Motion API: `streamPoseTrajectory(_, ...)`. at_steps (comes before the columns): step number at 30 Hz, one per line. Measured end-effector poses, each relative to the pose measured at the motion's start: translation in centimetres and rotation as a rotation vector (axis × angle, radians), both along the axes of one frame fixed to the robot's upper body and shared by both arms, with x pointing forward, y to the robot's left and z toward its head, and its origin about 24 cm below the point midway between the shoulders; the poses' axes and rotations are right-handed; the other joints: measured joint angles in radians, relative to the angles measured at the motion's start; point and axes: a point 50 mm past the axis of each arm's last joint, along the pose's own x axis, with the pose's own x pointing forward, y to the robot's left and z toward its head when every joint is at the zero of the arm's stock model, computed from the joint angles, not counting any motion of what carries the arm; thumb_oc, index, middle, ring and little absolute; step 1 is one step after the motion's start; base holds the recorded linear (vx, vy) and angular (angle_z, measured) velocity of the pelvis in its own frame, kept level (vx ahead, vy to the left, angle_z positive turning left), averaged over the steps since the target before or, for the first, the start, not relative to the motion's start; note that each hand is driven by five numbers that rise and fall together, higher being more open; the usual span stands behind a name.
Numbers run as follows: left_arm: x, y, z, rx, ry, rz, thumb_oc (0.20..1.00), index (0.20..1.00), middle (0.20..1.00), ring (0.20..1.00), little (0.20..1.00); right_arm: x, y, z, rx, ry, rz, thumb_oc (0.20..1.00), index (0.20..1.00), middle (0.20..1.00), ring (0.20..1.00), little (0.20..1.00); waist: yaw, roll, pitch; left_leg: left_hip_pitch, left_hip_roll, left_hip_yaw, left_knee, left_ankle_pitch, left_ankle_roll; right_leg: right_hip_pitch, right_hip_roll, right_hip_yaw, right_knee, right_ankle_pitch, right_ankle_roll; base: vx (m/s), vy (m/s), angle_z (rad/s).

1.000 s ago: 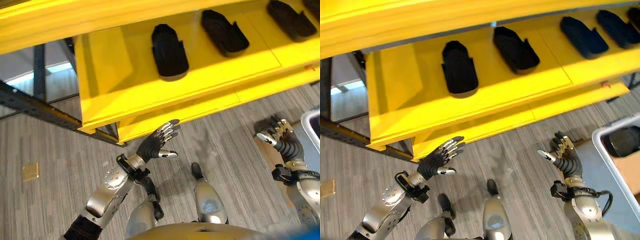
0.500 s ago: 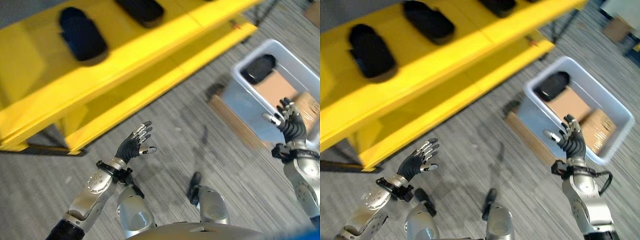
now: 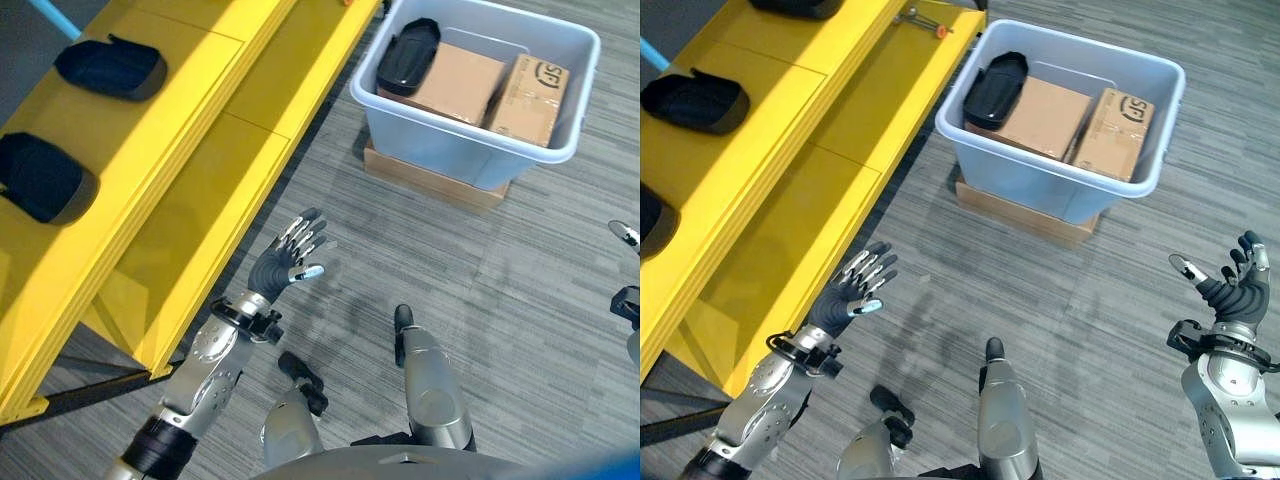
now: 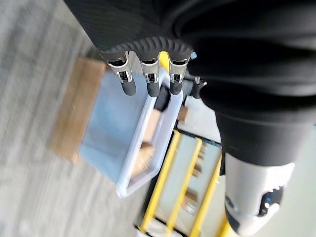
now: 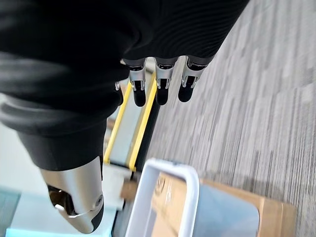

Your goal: Move parts from the plastic box to the shelf.

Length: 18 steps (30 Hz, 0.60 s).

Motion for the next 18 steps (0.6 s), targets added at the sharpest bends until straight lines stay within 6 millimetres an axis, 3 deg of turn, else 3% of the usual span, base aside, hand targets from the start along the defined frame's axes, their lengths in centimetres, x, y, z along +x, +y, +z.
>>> streamPoseTrajectory(2, 1.4, -1.5, 2.6, -0.02, -0.116, -0.012, 1.0, 1.0, 1.0, 1.0, 1.0, 0.0, 0.2, -0.3, 0.006, 0.003, 0.015, 1.0, 1.0, 1.0, 1.0, 1.0, -0.037, -0.001, 0.0, 0.013, -0.002, -0.001, 0.001, -0.001, -0.001, -0.018, -0.002, 0.014, 0.057, -0.034, -0.009, 0.06, -0.228, -0.15)
streamPoseTrajectory(4, 1.7, -1.7, 3.5, 0.021, -0.165, 0.023, 1.0, 1.0, 1.0, 1.0, 1.0, 0.1, 0.8, -0.7, -0.007, 0.025, 0.067, 1.0, 1.0, 1.0, 1.0, 1.0, -0.048, 0.0, 0.0, 0.028, -0.003, -0.033, 0.001, -0.01, -0.014, -0.027, 0.011, 0.028, 0.086, -0.055, -0.025, 0.12, -0.244, -0.45)
streamPoseTrajectory(6, 2.3, -1.2, 3.3, 0.052, -0.139, 0.114, 1.0, 1.0, 1.0, 1.0, 1.0, 0.9, 2.2, -0.9, -0.007, 0.027, 0.185, 1.0, 1.0, 1.0, 1.0, 1.0, -0.04, -0.003, -0.009, 0.057, -0.013, -0.143, 0.018, -0.048, -0.036, -0.045, 0.054, 0.077, 0.143, -0.1, -0.056, 0.22, -0.232, -0.86)
streamPoseTrajectory(7, 2.8, -0.8, 2.8, 0.069, -0.11, 0.144, 1.0, 1.0, 1.0, 1.0, 1.0, 1.3, 2.7, -0.9, -0.002, 0.022, 0.219, 1.0, 1.0, 1.0, 1.0, 1.0, -0.022, -0.008, -0.023, 0.057, -0.02, -0.2, 0.046, -0.085, -0.03, -0.05, 0.061, 0.108, 0.167, -0.121, -0.062, 0.15, -0.113, -0.84)
streamPoseTrajectory(8, 3.3, -0.4, 2.1, 0.087, -0.068, 0.176, 1.0, 1.0, 1.0, 1.0, 1.0, 1.6, 3.2, -0.7, 0.0, 0.009, 0.254, 1.0, 1.0, 1.0, 1.0, 1.0, -0.01, -0.005, -0.043, 0.058, -0.025, -0.257, 0.072, -0.115, 0.009, -0.056, 0.079, 0.126, 0.185, -0.134, -0.072, 0.16, -0.098, -0.9)
streamPoseTrajectory(10, 3.0, 0.2, 0.9, 0.107, 0.003, 0.206, 1.0, 1.0, 1.0, 1.0, 1.0, 1.8, 3.8, -0.1, -0.011, -0.01, 0.297, 1.0, 1.0, 1.0, 1.0, 1.0, 0.005, -0.009, -0.079, 0.037, -0.04, -0.387, 0.145, -0.098, 0.02, -0.046, 0.109, 0.174, 0.188, -0.146, -0.084, 0.27, -0.072, -0.71)
streamPoseTrajectory(11, 2.6, 0.4, 0.0, 0.115, 0.047, 0.212, 1.0, 1.0, 1.0, 1.0, 1.0, 2.2, 4.3, -0.5, 0.004, -0.005, 0.321, 1.0, 1.0, 1.0, 1.0, 1.0, 0.035, -0.021, -0.089, -0.015, -0.09, -0.5, 0.269, -0.169, 0.011, -0.016, 0.126, 0.223, 0.139, -0.109, -0.089, 0.35, 0.013, -1.14)
streamPoseTrajectory(12, 1.9, 0.9, -1.3, 0.121, 0.108, 0.227, 1.0, 1.0, 1.0, 1.0, 1.0, 3.1, 5.2, -0.7, 0.04, -0.027, 0.349, 1.0, 1.0, 1.0, 1.0, 1.0, 0.087, -0.029, -0.1, -0.055, -0.208, -0.597, 0.272, -0.241, 0.015, 0.01, 0.145, 0.284, 0.035, -0.054, -0.068, 0.35, 0.069, -1.67)
streamPoseTrajectory(13, 1.3, 1.6, -2.7, 0.13, 0.166, 0.25, 1.0, 1.0, 1.0, 1.0, 1.0, 3.7, 6.3, -1.0, 0.08, -0.045, 0.381, 1.0, 1.0, 1.0, 1.0, 1.0, 0.124, -0.007, -0.111, -0.084, -0.293, -0.631, 0.185, -0.262, 0.036, 0.054, 0.152, 0.314, -0.089, 0.001, -0.033, 0.34, 0.113, -1.52)
streamPoseTrajectory(14, 0.7, 2.1, -4.1, 0.149, 0.227, 0.257, 1.0, 1.0, 1.0, 1.0, 1.0, 3.7, 6.9, -1.5, 0.108, -0.044, 0.392, 1.0, 1.0, 1.0, 1.0, 1.0, 0.132, 0.003, -0.118, -0.12, -0.333, -0.623, 0.112, -0.249, 0.059, 0.102, 0.15, 0.278, -0.165, 0.029, -0.038, 0.38, 0.141, -0.71)
streamPoseTrajectory(15, 0.3, 2.6, -5.1, 0.168, 0.272, 0.262, 1.0, 1.0, 1.0, 1.0, 1.0, 3.3, 7.2, -2.5, 0.14, -0.02, 0.386, 1.0, 1.0, 1.0, 1.0, 1.0, 0.131, 0.017, -0.126, -0.154, -0.351, -0.616, 0.071, -0.229, 0.07, 0.149, 0.155, 0.237, -0.208, 0.042, -0.063, 0.26, 0.116, 0.14)
streamPoseTrajectory(16, -0.1, 3.0, -5.9, 0.184, 0.305, 0.276, 1.0, 1.0, 1.0, 1.0, 1.0, 2.6, 7.8, -4.0, 0.17, 0.028, 0.389, 1.0, 1.0, 1.0, 1.0, 1.0, 0.142, -0.004, -0.121, -0.193, -0.363, -0.643, 0.052, -0.208, 0.057, 0.183, 0.168, 0.226, -0.2, 0.009, -0.092, 0.28, 0.166, 0.04)
streamPoseTrajectory(17, -0.8, 3.5, -6.6, 0.208, 0.329, 0.295, 1.0, 1.0, 1.0, 1.0, 1.0, 2.2, 8.5, -5.0, 0.184, 0.07, 0.418, 1.0, 1.0, 1.0, 1.0, 1.0, 0.179, -0.019, -0.128, -0.232, -0.364, -0.677, 0.069, -0.195, 0.043, 0.179, 0.173, 0.238, -0.158, -0.017, -0.113, 0.25, 0.183, -0.36)
streamPoseTrajectory(18, -1.2, 3.7, -7.1, 0.22, 0.347, 0.297, 1.0, 1.0, 1.0, 1.0, 1.0, 1.9, 8.7, -5.2, 0.186, 0.082, 0.427, 1.0, 1.0, 1.0, 1.0, 1.0, 0.203, -0.023, -0.13, -0.262, -0.356, -0.674, 0.105, -0.186, 0.05, 0.185, 0.177, 0.248, -0.143, -0.036, -0.112, 0.33, 0.234, -0.71)
